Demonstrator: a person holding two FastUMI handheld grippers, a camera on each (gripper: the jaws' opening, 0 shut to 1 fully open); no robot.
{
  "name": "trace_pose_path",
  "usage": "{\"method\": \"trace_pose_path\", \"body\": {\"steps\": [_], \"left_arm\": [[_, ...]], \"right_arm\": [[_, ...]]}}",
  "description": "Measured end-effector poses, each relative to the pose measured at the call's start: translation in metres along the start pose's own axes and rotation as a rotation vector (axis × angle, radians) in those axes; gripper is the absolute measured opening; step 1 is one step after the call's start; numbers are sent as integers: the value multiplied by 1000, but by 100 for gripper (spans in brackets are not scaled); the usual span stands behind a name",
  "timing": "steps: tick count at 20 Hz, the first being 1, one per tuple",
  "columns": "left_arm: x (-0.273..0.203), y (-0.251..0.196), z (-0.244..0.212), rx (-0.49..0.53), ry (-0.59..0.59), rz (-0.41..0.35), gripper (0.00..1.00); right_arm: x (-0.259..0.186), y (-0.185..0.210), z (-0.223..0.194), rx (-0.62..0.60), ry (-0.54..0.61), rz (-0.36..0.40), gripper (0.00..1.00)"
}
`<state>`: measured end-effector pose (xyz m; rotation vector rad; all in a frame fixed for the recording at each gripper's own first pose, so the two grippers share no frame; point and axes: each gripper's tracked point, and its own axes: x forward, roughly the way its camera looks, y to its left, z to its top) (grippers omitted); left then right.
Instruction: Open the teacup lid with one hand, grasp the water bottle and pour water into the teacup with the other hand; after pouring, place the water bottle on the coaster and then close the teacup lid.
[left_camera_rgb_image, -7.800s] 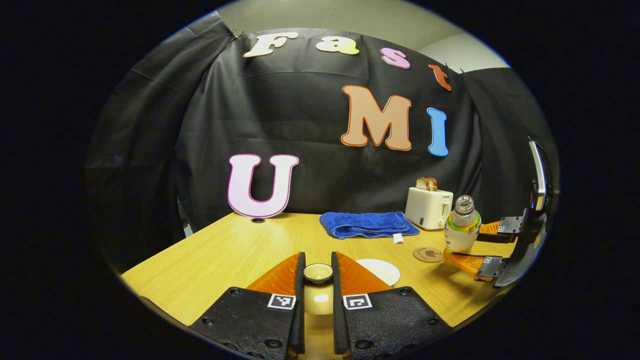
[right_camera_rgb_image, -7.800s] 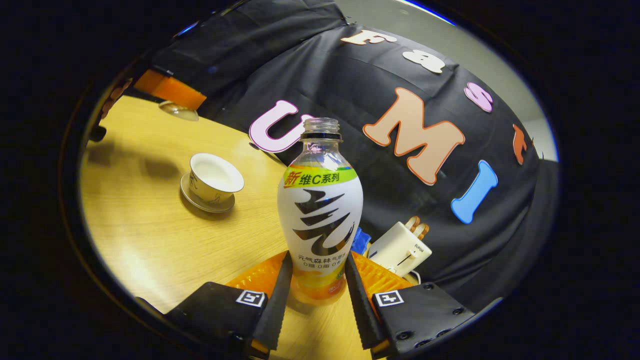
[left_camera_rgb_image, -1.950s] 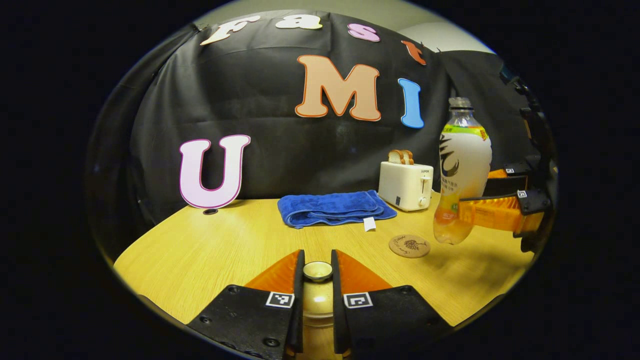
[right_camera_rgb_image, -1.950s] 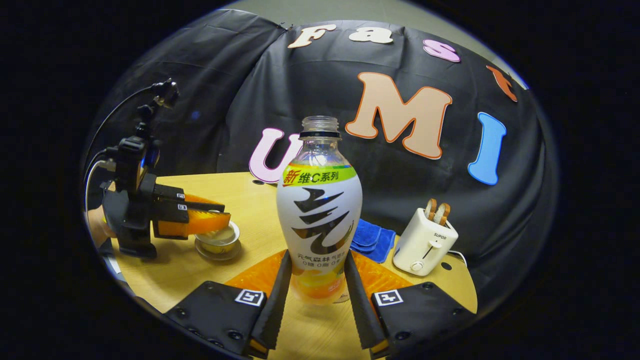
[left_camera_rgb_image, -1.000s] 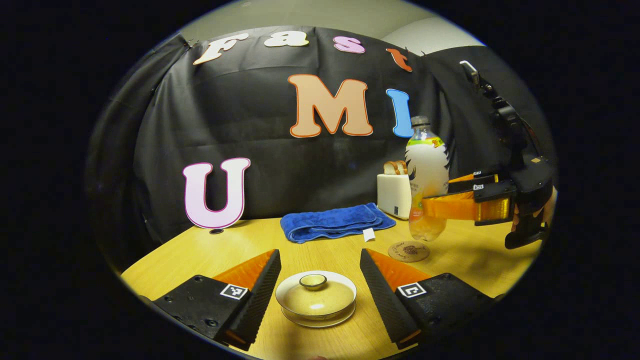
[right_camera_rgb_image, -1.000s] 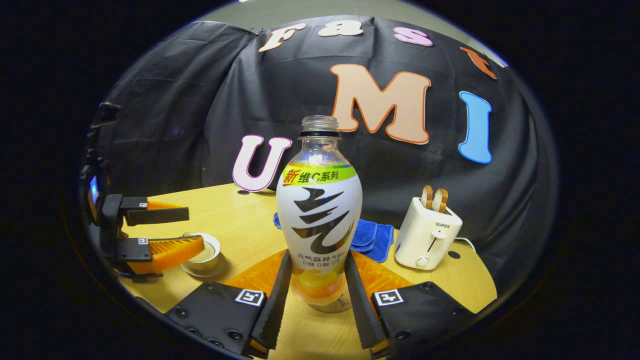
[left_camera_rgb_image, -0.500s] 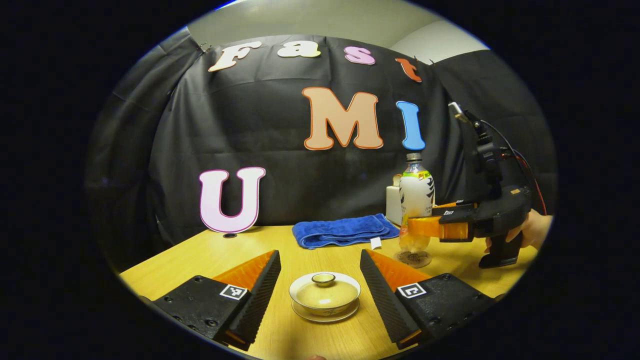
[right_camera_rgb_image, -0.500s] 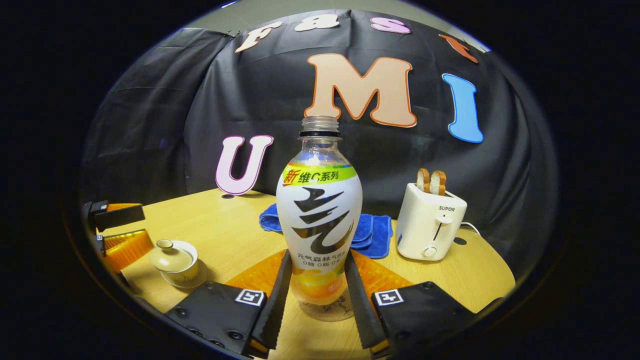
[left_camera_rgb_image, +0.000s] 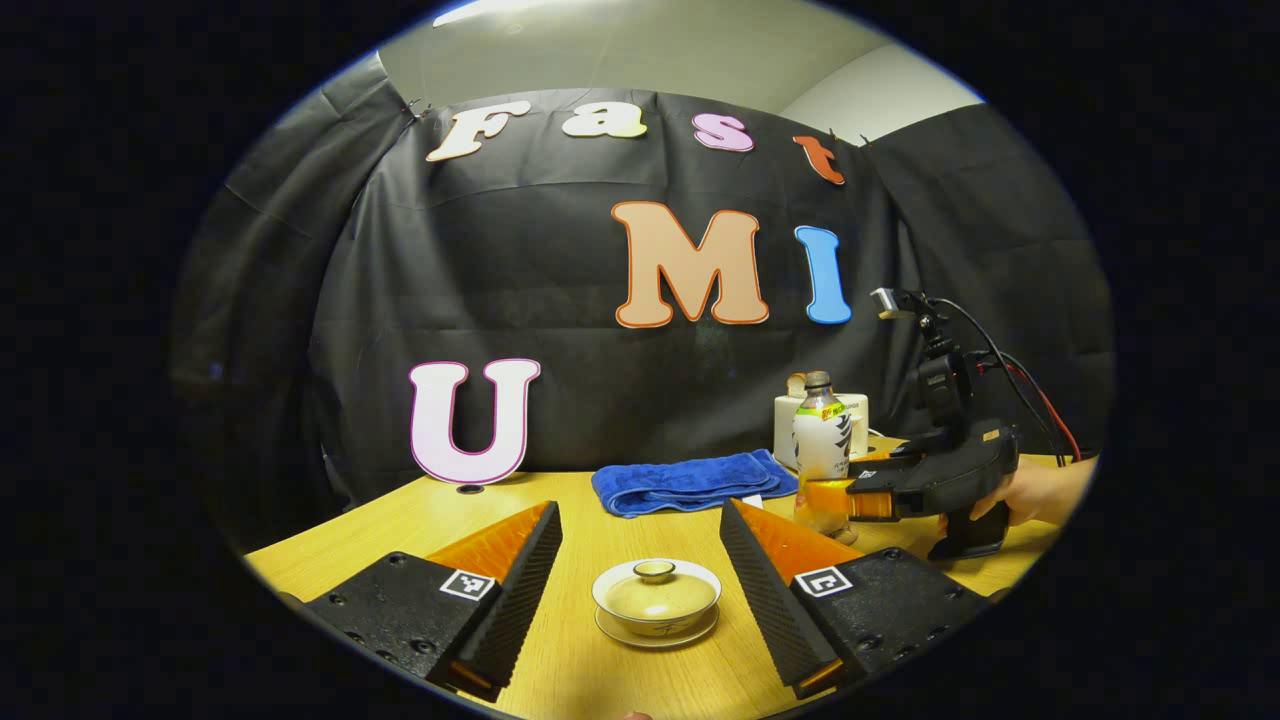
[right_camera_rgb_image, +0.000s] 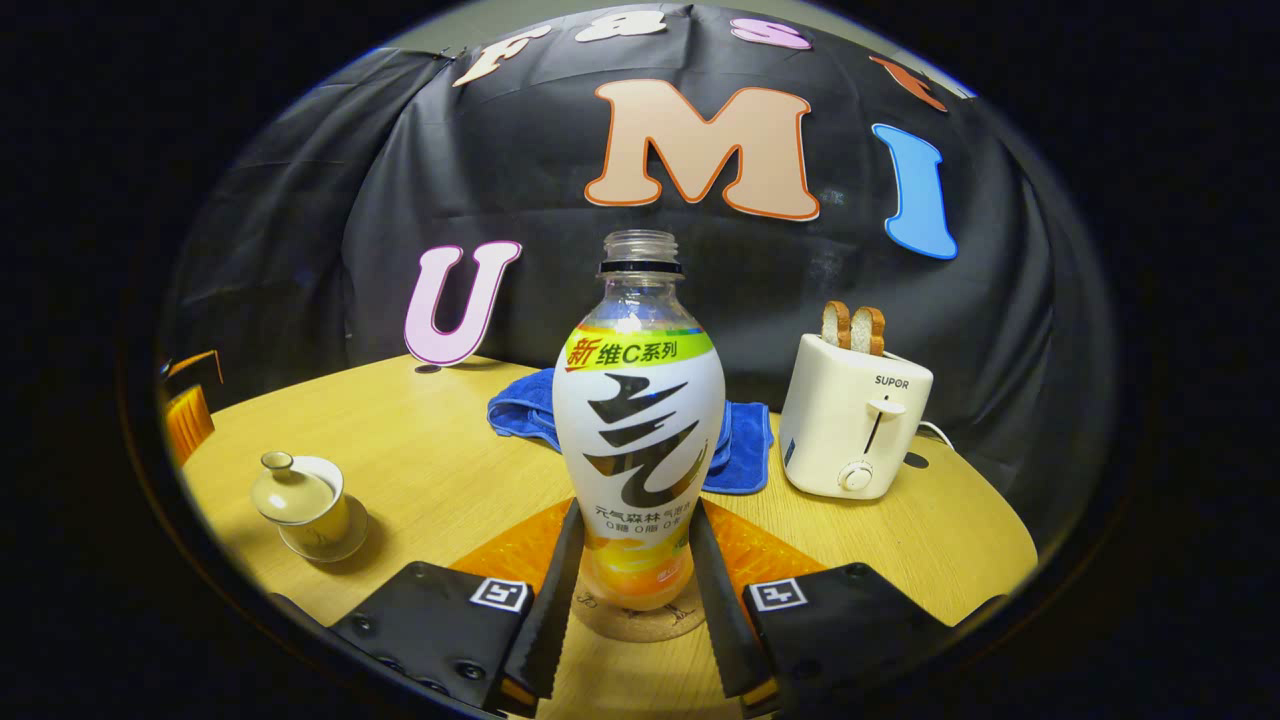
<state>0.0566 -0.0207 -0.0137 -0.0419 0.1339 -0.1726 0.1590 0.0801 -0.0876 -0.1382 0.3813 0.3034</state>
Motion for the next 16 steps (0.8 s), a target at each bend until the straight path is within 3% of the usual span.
{"method": "trace_pose_path", "body": {"steps": [7,16], "left_arm": [[-2,5,1,-6,-1,14,93],[-5,6,7,2,-13,17,92]], "right_arm": [[-2,-3,-4,32,-12,-11,65],[-6,-4,-11,68,5,-11,73]]}}
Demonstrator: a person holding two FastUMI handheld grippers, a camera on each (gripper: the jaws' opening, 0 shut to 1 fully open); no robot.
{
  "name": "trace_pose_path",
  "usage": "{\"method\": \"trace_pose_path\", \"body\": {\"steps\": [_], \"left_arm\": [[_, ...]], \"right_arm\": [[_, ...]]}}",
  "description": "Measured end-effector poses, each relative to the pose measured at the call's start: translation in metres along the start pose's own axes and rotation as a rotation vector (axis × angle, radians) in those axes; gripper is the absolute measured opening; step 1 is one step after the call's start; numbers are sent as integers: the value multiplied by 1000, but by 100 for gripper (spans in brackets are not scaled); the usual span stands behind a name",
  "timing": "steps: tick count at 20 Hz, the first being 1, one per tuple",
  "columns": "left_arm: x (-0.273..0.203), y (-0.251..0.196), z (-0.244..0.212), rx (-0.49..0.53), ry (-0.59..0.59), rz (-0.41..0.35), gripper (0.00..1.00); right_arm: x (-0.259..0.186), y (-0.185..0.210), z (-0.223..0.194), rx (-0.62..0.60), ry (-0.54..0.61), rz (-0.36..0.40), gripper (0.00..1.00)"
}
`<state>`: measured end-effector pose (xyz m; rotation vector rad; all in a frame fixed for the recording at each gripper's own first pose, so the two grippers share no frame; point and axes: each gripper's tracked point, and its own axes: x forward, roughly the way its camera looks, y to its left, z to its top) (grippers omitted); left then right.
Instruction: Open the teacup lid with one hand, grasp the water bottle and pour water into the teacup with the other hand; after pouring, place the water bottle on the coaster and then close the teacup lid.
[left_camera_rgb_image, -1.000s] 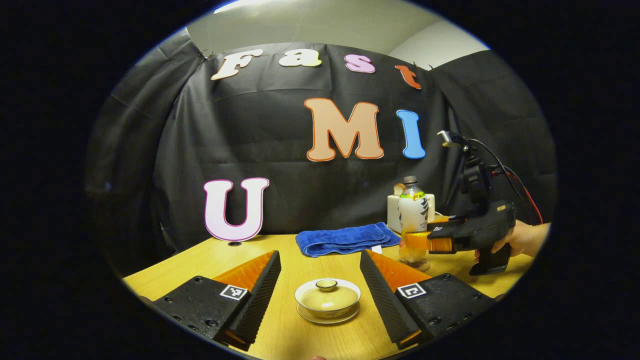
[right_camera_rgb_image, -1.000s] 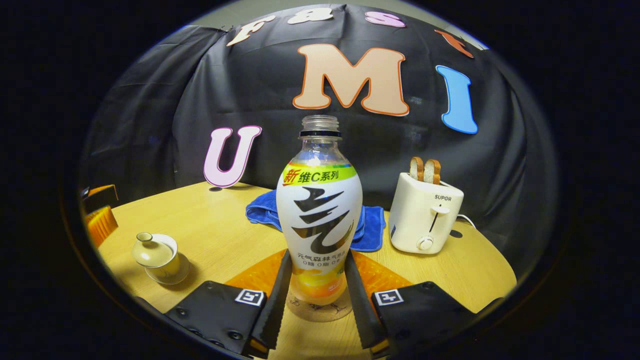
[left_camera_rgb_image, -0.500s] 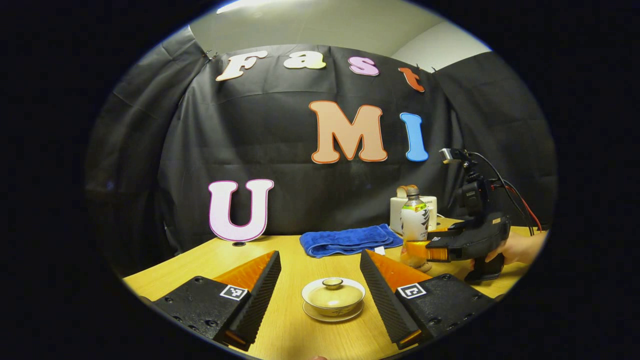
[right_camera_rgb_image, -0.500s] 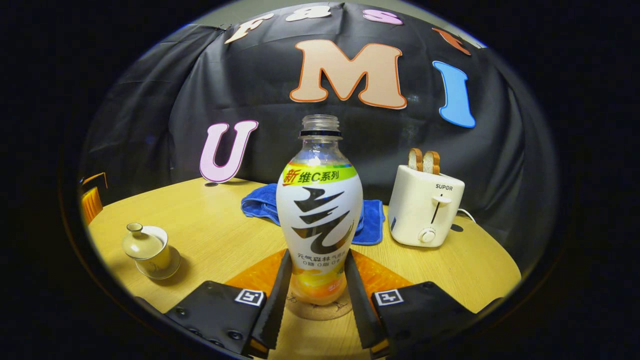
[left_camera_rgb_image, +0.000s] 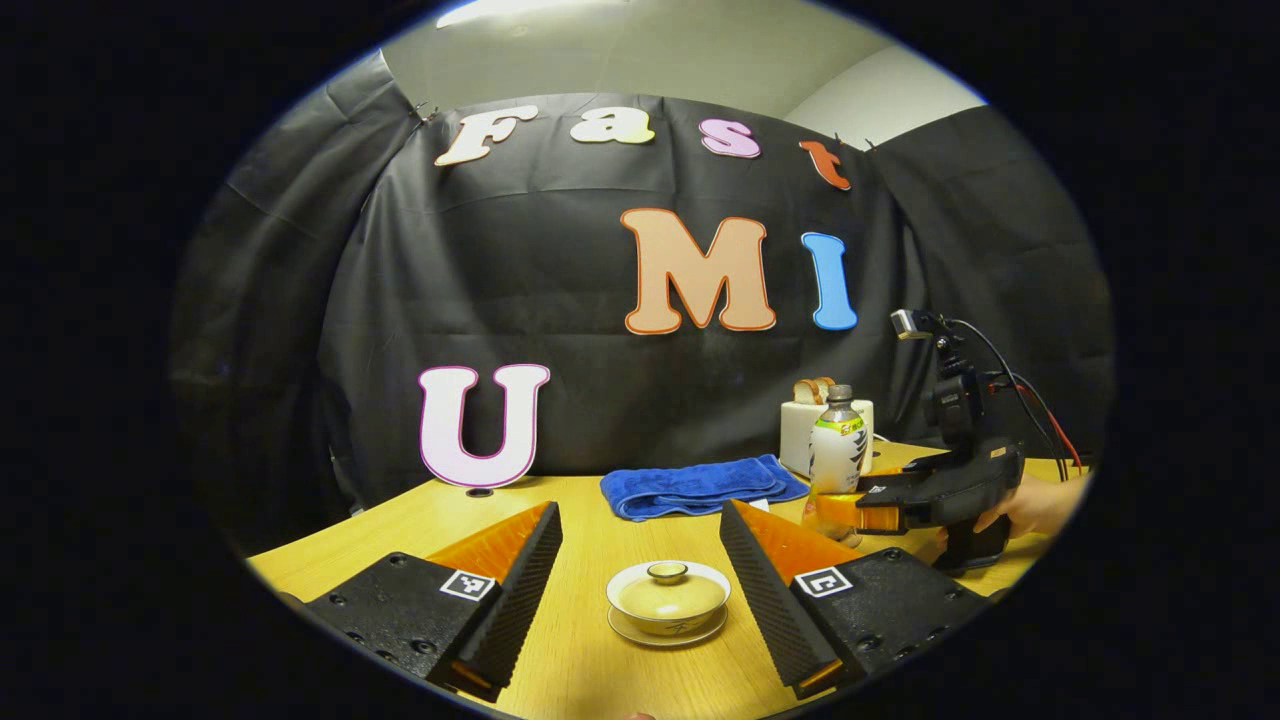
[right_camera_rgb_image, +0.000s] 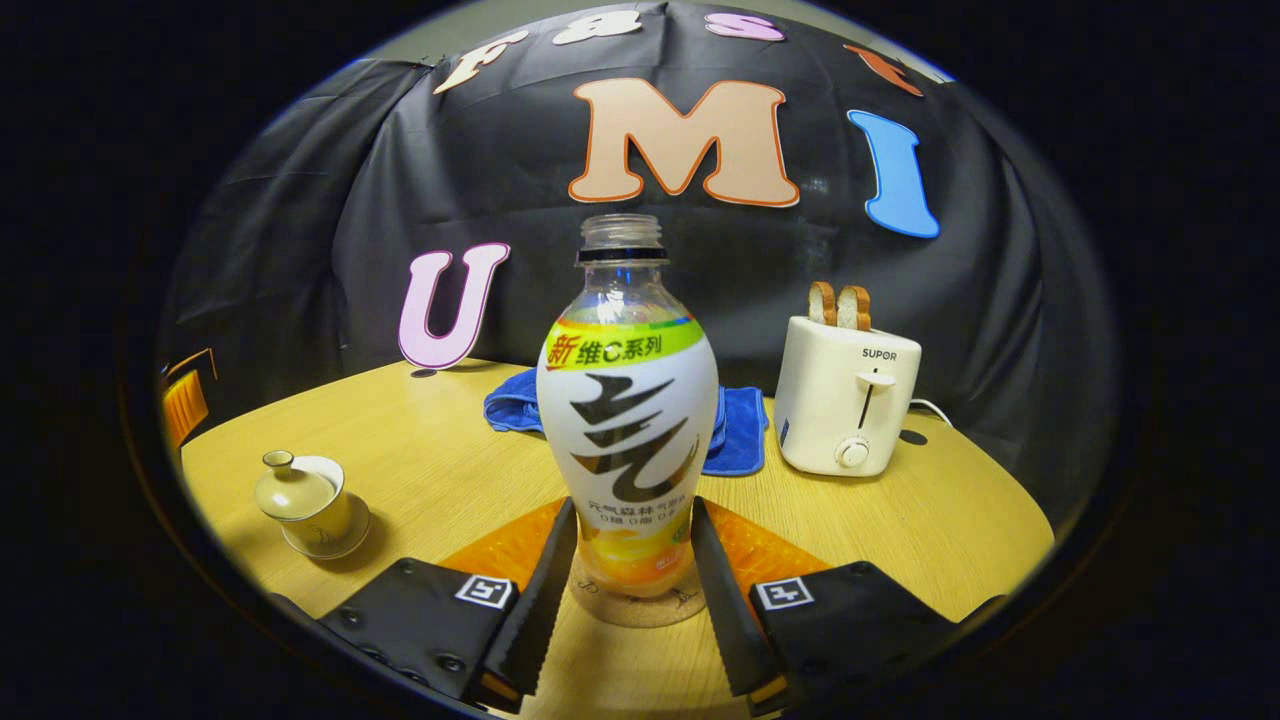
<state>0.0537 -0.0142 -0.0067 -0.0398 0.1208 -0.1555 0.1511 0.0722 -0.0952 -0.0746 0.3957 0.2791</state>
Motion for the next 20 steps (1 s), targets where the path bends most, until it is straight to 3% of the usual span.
{"method": "trace_pose_path", "body": {"steps": [1,2,3,7,13,14,20], "left_arm": [[0,-1,1,1,-1,0,93],[0,-1,2,2,-2,1,93],[1,-2,3,3,-3,-1,93],[1,-4,5,6,-3,-3,93],[1,-12,7,8,-2,-16,93],[2,-13,6,8,2,-17,93],[2,-8,1,-4,18,8,93]], "right_arm": [[0,-1,-1,0,4,-4,77],[-1,0,-1,4,7,-1,69],[-2,1,-2,9,10,2,77],[-5,-1,-6,10,16,8,77],[-23,-10,5,0,-50,-15,91],[-30,-12,9,0,-70,-23,100],[-78,-23,34,34,-199,-73,99]]}}
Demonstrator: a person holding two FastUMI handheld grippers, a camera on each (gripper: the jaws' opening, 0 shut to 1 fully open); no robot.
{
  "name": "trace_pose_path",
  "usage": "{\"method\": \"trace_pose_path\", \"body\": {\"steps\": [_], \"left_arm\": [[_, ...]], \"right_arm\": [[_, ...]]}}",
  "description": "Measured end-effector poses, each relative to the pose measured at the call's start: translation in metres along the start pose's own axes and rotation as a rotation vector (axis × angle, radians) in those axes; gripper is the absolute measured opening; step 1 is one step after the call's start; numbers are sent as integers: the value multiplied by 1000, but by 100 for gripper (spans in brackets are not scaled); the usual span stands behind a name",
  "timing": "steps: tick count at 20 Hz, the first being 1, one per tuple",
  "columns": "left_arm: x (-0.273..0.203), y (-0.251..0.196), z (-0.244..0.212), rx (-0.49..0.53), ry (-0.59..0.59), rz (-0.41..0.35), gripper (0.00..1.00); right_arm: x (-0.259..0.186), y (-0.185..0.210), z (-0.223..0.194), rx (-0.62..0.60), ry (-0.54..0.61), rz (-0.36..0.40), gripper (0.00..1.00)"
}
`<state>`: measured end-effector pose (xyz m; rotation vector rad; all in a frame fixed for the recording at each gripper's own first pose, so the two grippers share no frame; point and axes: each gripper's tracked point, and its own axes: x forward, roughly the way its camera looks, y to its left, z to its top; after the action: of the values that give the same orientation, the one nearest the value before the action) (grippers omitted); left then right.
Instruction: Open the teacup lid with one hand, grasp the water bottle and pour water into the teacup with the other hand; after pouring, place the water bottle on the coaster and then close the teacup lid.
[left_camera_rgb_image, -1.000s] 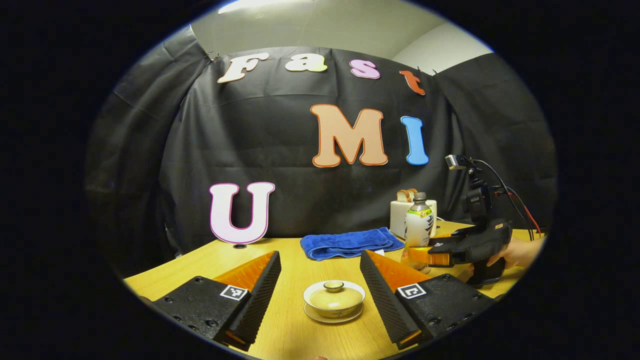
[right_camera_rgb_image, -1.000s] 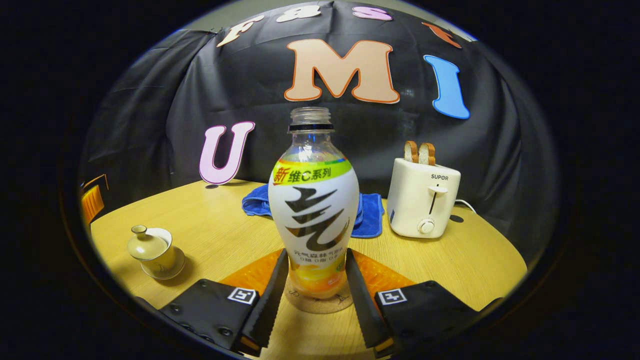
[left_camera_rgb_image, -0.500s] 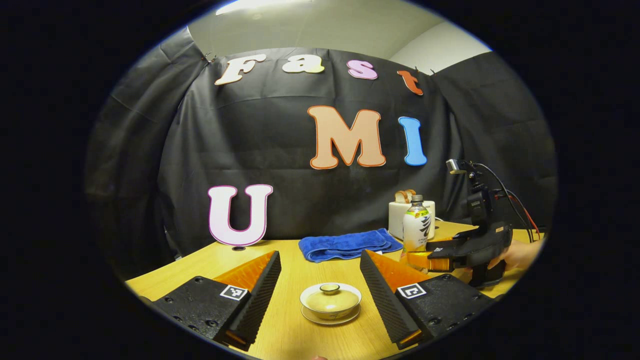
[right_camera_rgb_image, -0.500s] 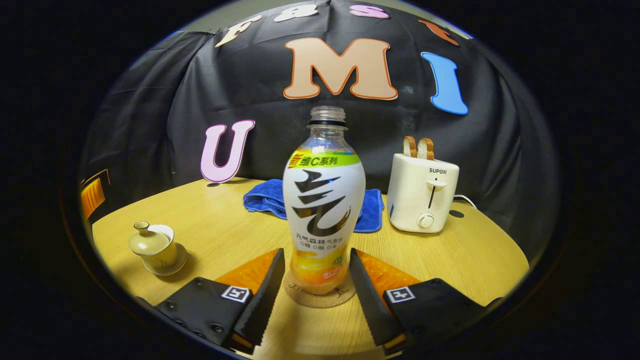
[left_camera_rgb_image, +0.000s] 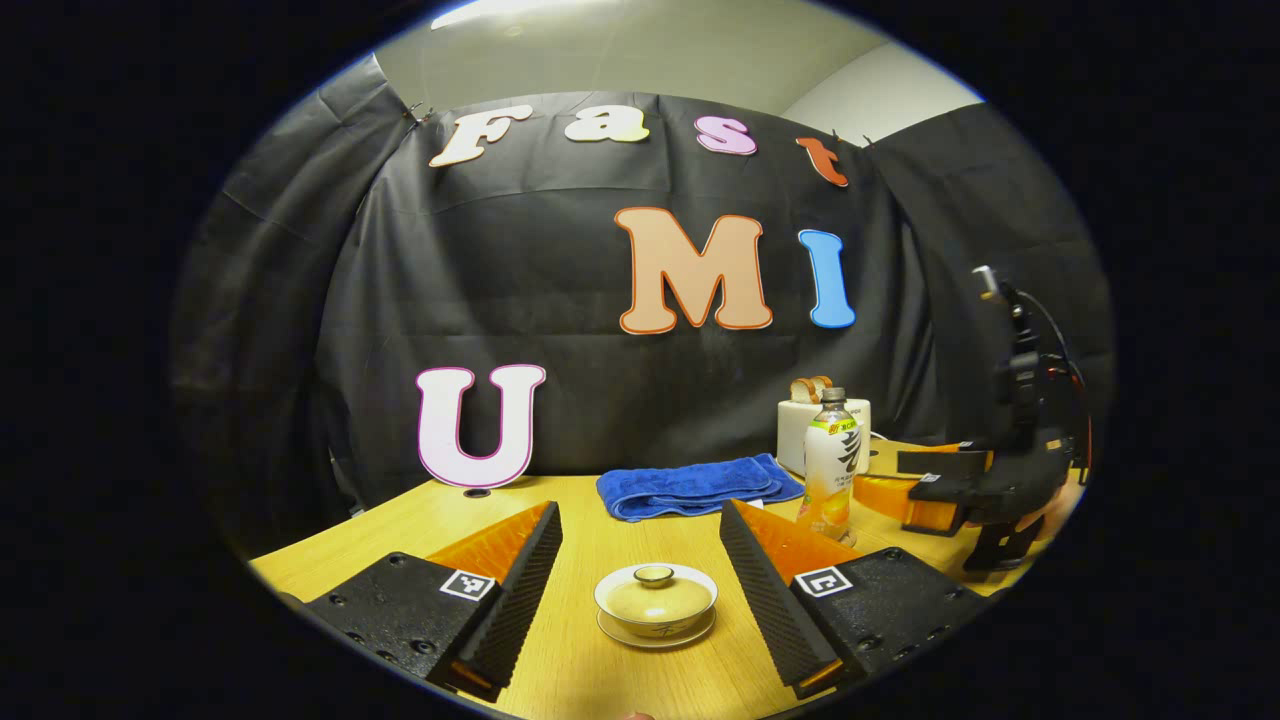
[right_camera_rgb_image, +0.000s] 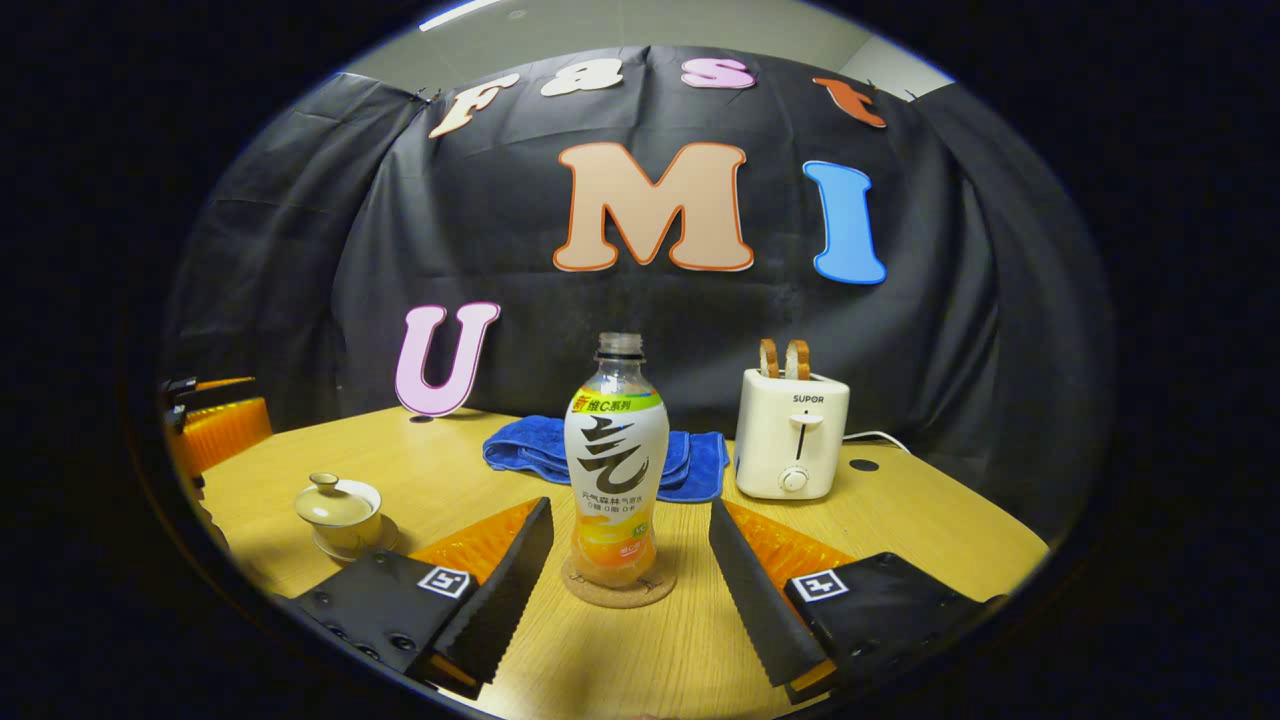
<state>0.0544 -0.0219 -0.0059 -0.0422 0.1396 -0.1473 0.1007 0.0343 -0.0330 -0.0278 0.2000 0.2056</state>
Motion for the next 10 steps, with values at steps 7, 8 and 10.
{"method": "trace_pose_path", "body": {"steps": [7,8,10], "left_arm": [[-4,8,-7,-24,15,31,93],[-4,10,-8,-27,15,39,93],[-4,13,-11,-40,15,48,93]], "right_arm": [[-41,-5,5,-34,-46,-29,94],[-46,-3,5,-39,-51,-28,94],[-48,-4,2,-50,-52,-31,96]]}}
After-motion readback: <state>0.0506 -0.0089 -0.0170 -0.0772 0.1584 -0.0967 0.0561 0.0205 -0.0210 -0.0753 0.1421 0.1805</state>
